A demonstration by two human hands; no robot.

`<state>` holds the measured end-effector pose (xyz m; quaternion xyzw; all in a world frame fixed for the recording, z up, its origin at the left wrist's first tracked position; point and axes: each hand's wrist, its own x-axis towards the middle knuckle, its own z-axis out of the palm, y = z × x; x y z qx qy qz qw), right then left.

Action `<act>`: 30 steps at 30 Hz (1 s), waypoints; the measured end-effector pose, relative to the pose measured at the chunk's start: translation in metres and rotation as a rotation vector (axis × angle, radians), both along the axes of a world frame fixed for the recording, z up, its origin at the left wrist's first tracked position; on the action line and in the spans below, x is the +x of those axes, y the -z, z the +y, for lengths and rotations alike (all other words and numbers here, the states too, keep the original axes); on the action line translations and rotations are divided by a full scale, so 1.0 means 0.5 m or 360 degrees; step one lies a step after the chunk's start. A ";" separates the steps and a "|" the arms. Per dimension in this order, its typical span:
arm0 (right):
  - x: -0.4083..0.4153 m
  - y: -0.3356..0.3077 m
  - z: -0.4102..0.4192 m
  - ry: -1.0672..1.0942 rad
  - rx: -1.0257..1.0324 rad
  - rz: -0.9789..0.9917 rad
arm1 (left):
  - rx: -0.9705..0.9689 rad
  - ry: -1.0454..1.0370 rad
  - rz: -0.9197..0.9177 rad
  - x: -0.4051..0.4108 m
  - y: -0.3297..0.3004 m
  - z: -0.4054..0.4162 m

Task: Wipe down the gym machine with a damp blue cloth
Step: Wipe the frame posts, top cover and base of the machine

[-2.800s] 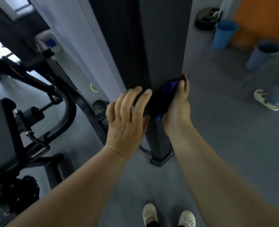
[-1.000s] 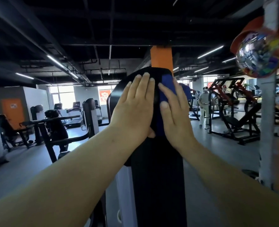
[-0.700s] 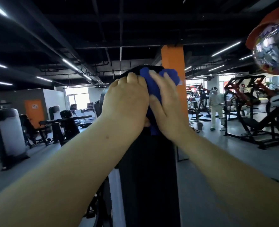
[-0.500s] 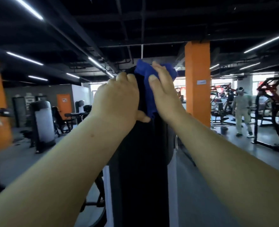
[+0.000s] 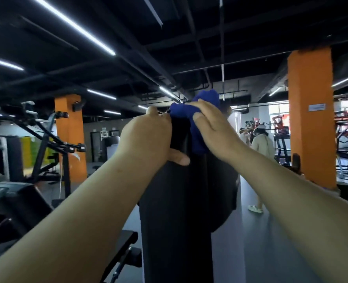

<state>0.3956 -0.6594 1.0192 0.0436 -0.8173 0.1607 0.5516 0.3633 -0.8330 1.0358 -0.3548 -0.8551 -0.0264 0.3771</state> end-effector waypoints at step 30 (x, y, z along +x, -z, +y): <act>-0.064 -0.125 0.227 -0.0146 -0.0288 -0.0141 | 0.0219 -0.0624 -0.0120 0.103 -0.002 0.162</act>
